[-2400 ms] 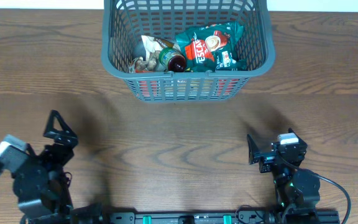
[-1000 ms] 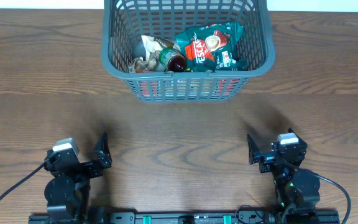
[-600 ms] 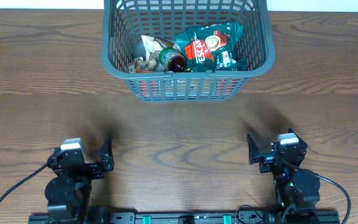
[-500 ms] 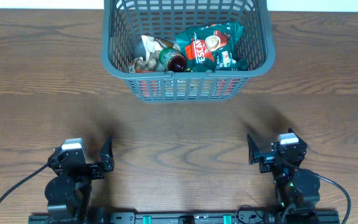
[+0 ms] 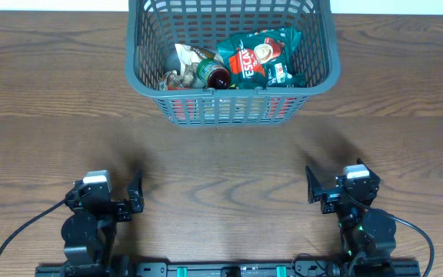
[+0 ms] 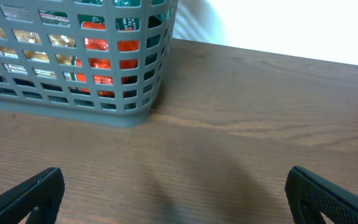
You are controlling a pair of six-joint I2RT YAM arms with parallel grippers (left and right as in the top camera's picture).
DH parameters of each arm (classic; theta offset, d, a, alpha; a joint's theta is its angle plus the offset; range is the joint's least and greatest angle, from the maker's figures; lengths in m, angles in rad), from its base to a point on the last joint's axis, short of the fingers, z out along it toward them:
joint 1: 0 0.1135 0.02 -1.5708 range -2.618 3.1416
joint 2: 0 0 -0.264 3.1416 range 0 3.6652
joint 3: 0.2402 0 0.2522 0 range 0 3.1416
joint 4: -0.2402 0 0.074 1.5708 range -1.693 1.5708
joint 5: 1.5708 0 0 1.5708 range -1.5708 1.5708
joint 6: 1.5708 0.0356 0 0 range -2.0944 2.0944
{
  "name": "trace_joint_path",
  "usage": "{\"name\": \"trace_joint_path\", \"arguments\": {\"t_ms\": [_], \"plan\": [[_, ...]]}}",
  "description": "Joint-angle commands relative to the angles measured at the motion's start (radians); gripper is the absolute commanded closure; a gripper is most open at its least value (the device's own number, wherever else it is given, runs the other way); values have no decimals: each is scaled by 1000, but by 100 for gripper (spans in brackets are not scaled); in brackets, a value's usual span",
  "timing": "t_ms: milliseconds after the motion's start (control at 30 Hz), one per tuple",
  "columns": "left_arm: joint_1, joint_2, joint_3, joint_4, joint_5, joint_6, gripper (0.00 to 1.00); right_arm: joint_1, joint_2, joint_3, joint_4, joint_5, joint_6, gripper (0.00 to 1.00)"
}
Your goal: Pack container
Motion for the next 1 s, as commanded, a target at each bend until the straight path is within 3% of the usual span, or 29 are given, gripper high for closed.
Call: {"name": "trace_joint_path", "arguments": {"t_ms": [0, 300, 967], "plan": [[-5, -9, -23, 10, 8, 9, 1, -18, -7, -5, 3, 10, 16, 1], [-5, -9, -94, 78, 18, 9, 1, -18, -7, -5, 3, 10, 16, 1], [-5, -8, -95, 77, 18, 9, 1, -18, -7, -5, 3, 10, 16, 1]]}}
